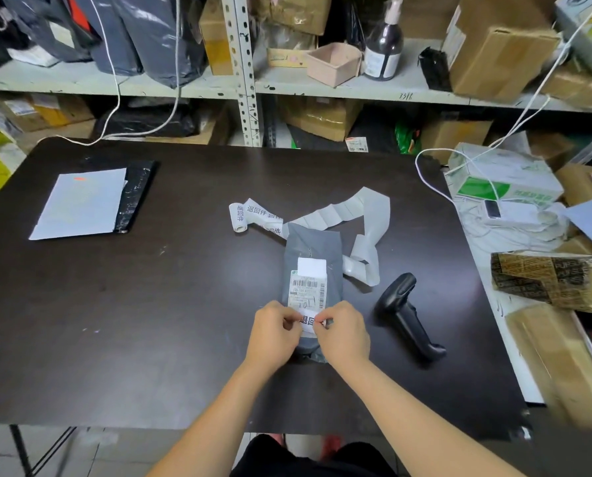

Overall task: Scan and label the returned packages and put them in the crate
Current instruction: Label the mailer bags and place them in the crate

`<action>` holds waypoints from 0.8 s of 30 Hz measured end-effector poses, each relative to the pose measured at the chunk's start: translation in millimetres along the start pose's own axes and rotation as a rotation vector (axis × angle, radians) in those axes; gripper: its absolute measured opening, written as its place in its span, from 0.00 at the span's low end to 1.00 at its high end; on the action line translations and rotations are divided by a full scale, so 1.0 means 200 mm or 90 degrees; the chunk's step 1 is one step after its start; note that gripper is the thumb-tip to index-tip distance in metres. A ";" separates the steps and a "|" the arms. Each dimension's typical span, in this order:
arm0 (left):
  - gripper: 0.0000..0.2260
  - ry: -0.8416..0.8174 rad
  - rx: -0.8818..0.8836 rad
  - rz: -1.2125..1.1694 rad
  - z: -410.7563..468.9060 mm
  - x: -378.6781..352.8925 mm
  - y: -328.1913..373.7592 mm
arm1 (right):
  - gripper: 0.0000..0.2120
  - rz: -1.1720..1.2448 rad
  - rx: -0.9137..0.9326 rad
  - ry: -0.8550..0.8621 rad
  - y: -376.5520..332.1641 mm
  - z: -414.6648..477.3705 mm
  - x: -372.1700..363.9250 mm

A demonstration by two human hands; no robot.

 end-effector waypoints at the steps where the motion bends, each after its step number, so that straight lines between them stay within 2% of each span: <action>1: 0.05 0.005 0.003 0.000 0.00 0.00 0.00 | 0.03 -0.026 0.005 0.003 0.00 0.00 0.00; 3: 0.02 0.011 0.009 0.015 0.01 0.00 0.00 | 0.05 -0.088 0.023 0.011 0.00 -0.02 -0.02; 6: 0.13 0.048 0.042 0.074 0.00 0.01 -0.01 | 0.07 -0.120 0.053 0.048 0.01 -0.04 -0.02; 10: 0.22 0.107 0.102 0.017 -0.01 0.05 -0.05 | 0.04 0.000 -0.039 0.085 0.12 -0.06 0.00; 12: 0.26 0.086 0.118 -0.068 -0.01 0.06 -0.06 | 0.03 0.083 -0.058 0.088 0.17 -0.04 0.00; 14: 0.25 0.054 0.109 -0.123 0.00 0.06 -0.07 | 0.05 0.174 -0.042 0.081 0.18 -0.03 -0.01; 17: 0.20 -0.005 0.067 -0.164 0.02 0.06 -0.07 | 0.15 0.288 -0.053 0.019 0.16 0.02 -0.01; 19: 0.20 -0.049 0.059 -0.190 0.04 0.06 -0.05 | 0.20 0.334 -0.070 -0.060 0.14 0.05 -0.02; 21: 0.21 -0.076 0.055 -0.210 0.05 0.06 -0.04 | 0.22 0.366 -0.078 -0.127 0.12 0.07 -0.02; 24: 0.22 -0.091 0.053 -0.250 0.04 0.07 -0.05 | 0.21 0.376 -0.051 -0.149 0.09 0.06 0.00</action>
Point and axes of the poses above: each hand's wrist, its own z-axis towards the middle knuckle, its own x-axis out of the back of the hand, y = z × x, the point moved 5 cm from there along z, towards the middle knuckle, and after that the axes turned 7 degrees about -x, right-handed, at the moved point
